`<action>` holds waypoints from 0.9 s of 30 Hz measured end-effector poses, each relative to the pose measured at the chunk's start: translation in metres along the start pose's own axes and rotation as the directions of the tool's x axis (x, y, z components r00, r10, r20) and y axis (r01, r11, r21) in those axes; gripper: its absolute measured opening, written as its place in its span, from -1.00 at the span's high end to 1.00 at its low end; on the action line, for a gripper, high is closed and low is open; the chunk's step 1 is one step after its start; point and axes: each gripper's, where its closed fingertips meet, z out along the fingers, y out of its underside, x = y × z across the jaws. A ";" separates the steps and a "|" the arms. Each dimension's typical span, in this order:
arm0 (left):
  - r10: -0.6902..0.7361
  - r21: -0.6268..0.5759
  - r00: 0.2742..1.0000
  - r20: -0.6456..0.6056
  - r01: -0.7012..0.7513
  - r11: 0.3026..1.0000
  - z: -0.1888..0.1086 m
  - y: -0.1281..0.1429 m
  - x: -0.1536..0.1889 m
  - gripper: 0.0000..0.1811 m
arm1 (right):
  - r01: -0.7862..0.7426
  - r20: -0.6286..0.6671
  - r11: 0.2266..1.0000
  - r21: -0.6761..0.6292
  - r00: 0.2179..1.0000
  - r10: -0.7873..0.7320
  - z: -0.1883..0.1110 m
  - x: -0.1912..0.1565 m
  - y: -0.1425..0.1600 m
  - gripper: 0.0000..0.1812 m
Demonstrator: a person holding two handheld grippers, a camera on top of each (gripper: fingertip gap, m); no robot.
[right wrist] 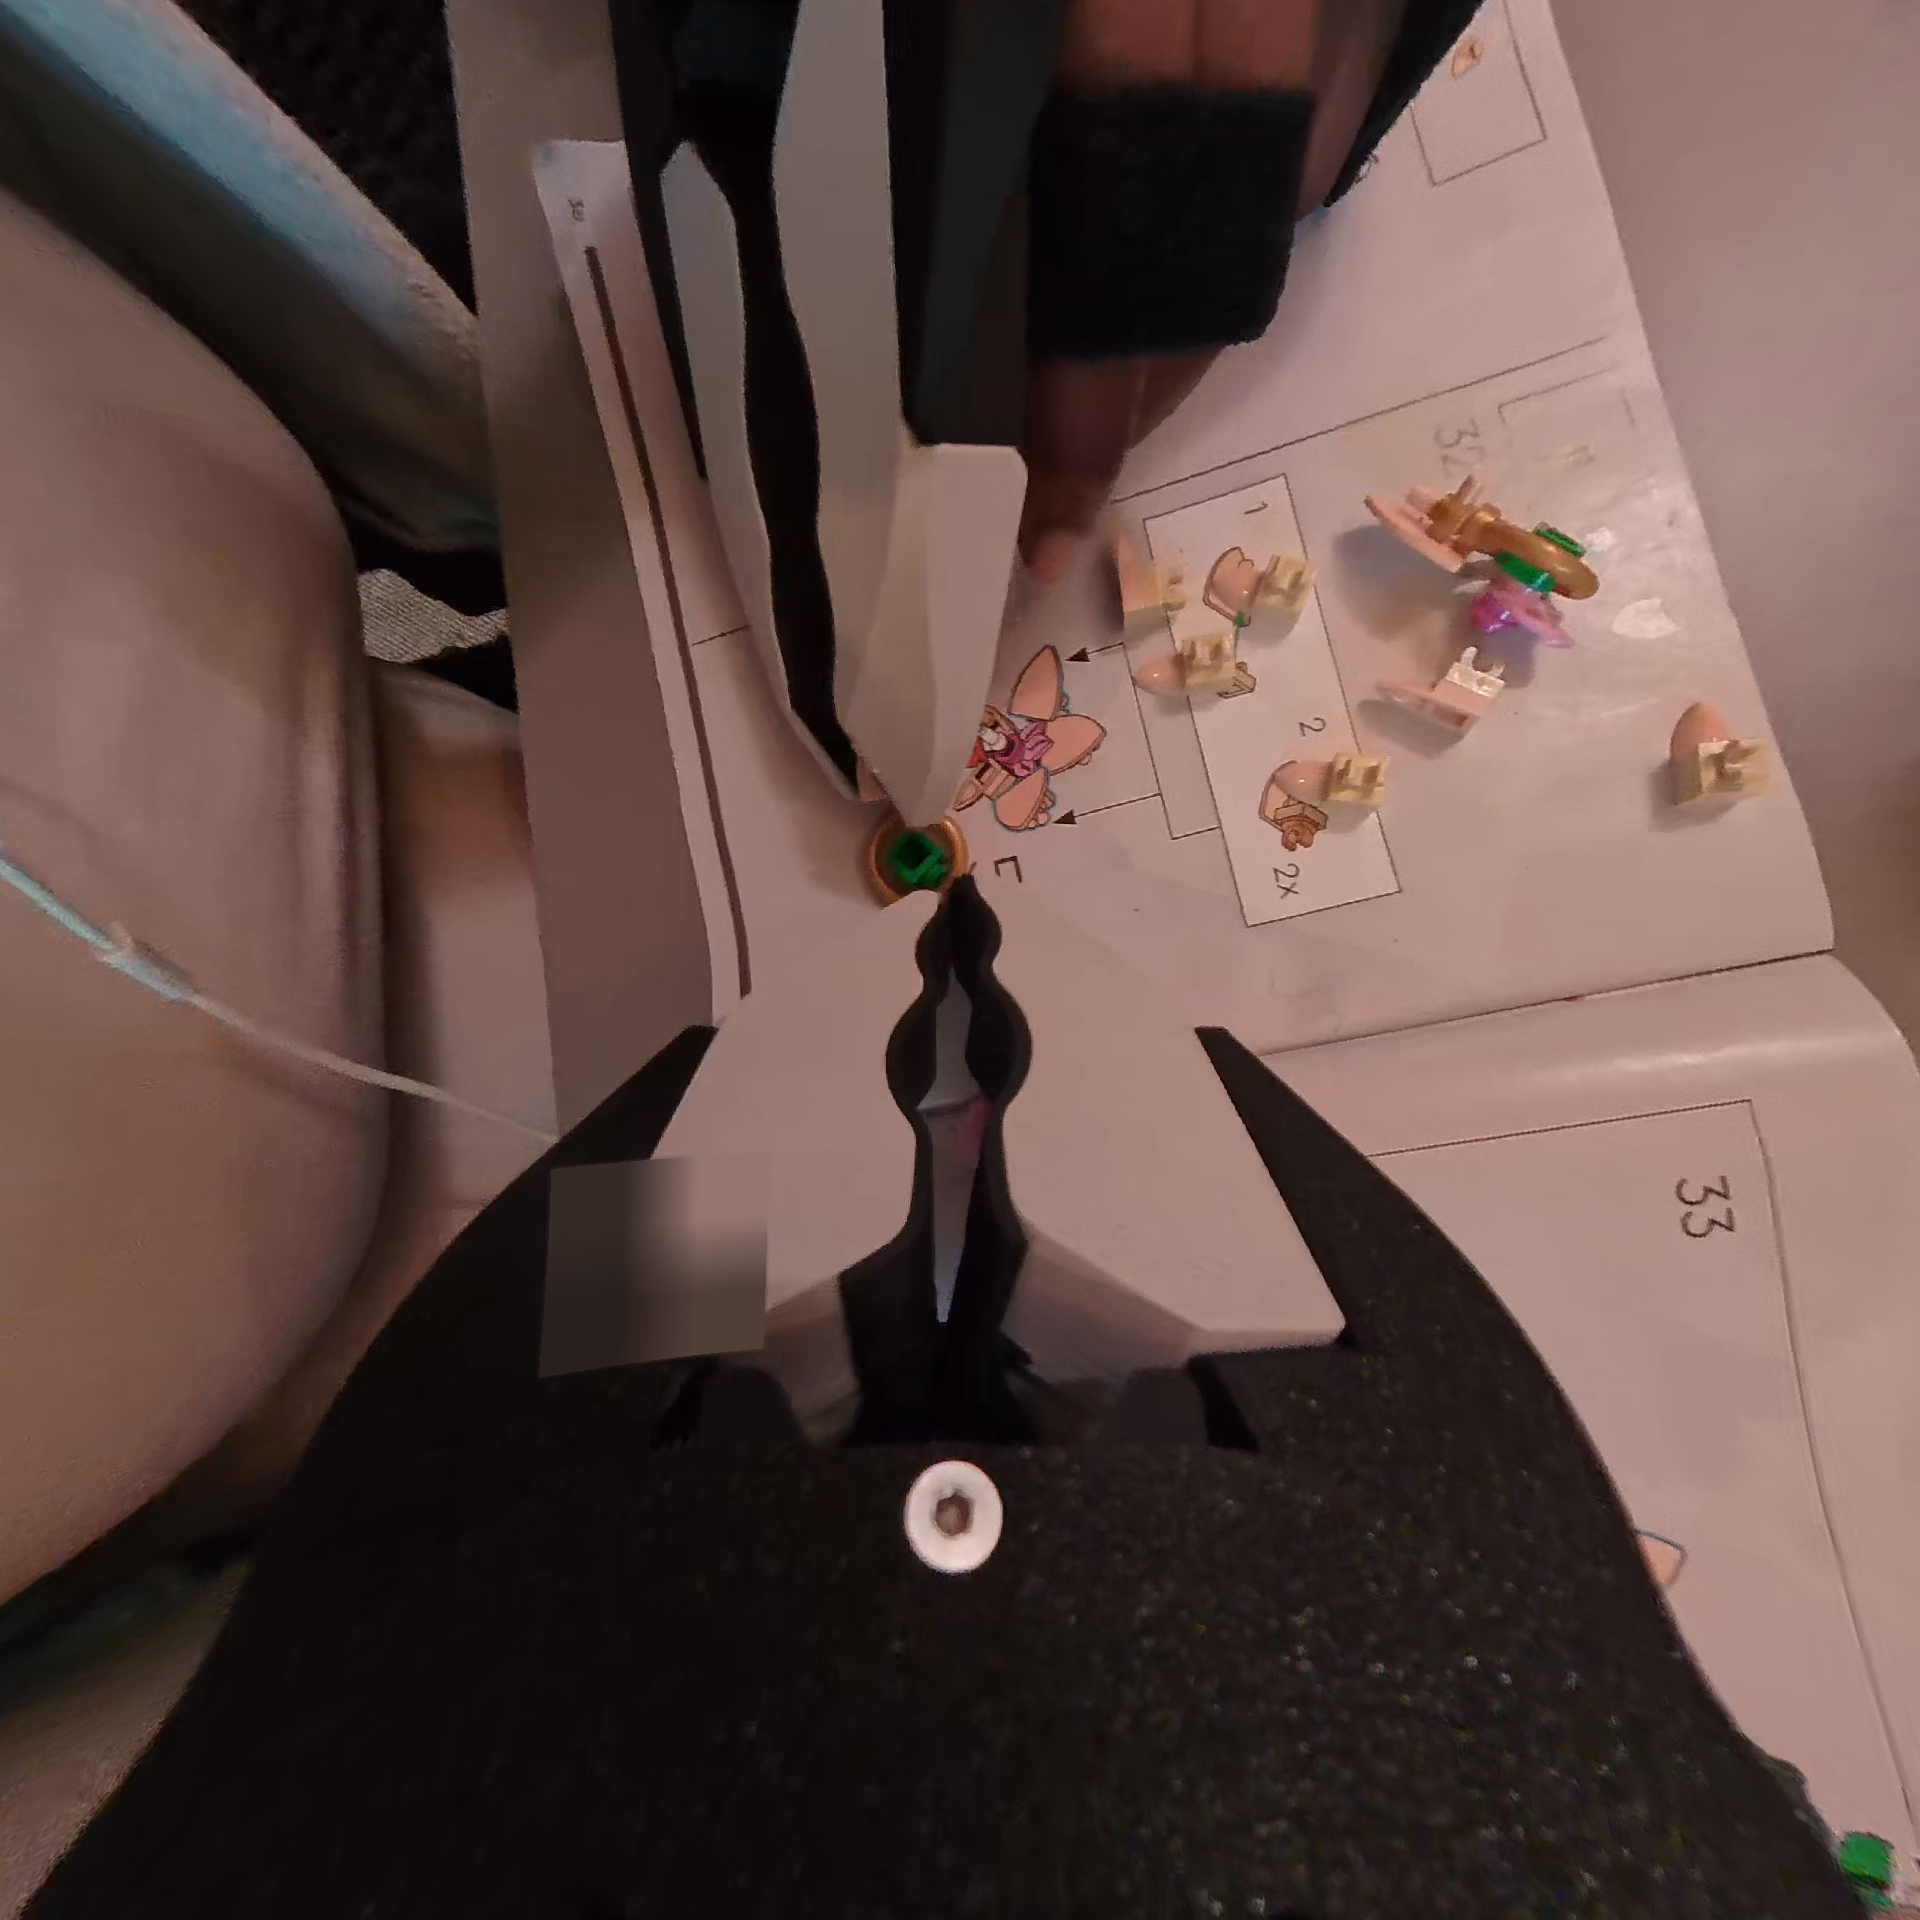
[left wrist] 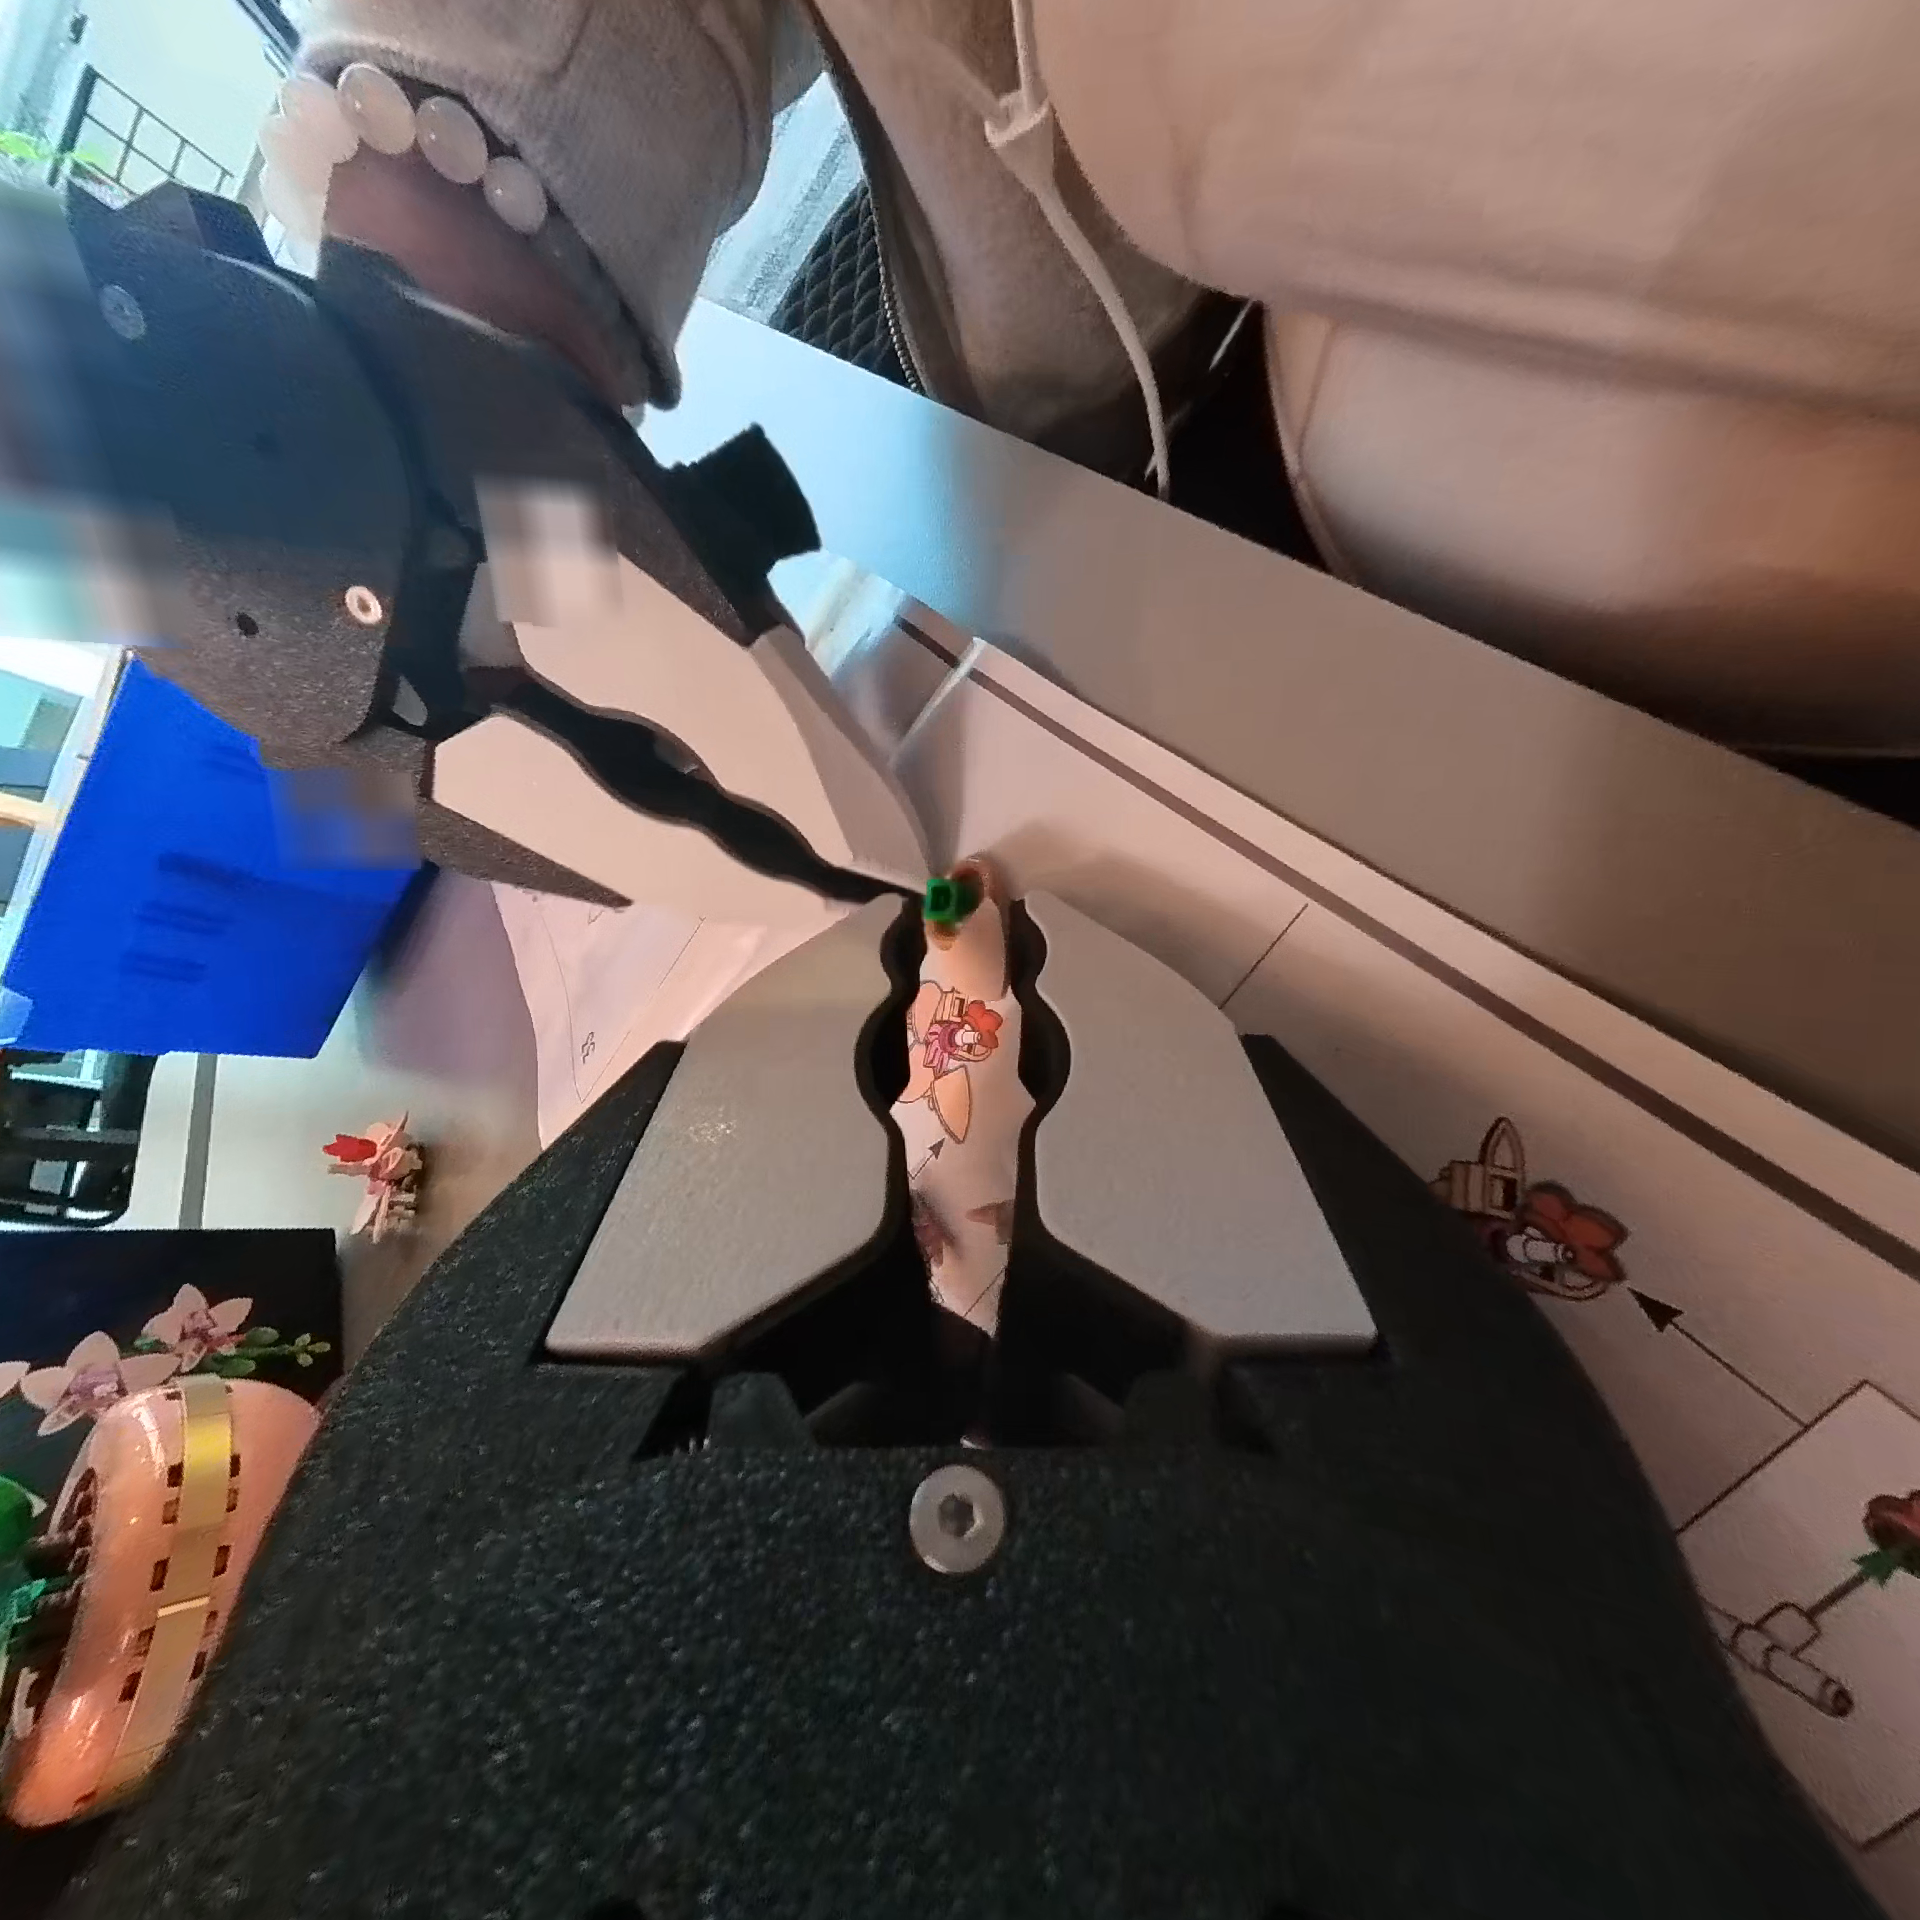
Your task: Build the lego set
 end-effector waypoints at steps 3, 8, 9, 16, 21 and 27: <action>-0.009 -0.019 1.000 0.024 0.009 1.000 0.000 0.001 0.000 0.80 | -0.033 -0.022 0.999 0.014 0.999 0.034 -0.004 0.001 0.001 1.00; -0.022 -0.049 0.996 0.084 0.026 0.998 -0.003 0.002 -0.003 0.75 | -0.059 -0.014 0.991 0.121 0.998 0.062 -0.012 -0.006 -0.010 0.94; -0.022 -0.053 0.996 0.091 0.027 0.998 -0.003 0.003 -0.003 0.75 | -0.060 -0.017 0.990 0.127 0.998 0.063 -0.011 -0.007 -0.011 0.93; 0.004 -0.065 0.994 0.112 0.004 0.998 -0.003 0.003 -0.002 0.79 | -0.015 -0.134 0.998 0.059 0.991 0.023 0.001 -0.004 -0.005 0.91; -0.010 -0.065 0.994 0.110 0.017 0.998 -0.005 0.002 -0.002 0.75 | -0.033 -0.129 0.995 0.094 0.991 0.045 0.001 -0.005 -0.006 0.99; -0.117 -0.023 0.988 0.100 0.120 0.993 -0.013 0.001 -0.006 0.58 | -0.235 0.025 0.931 0.278 0.971 0.238 -0.010 -0.005 -0.016 1.00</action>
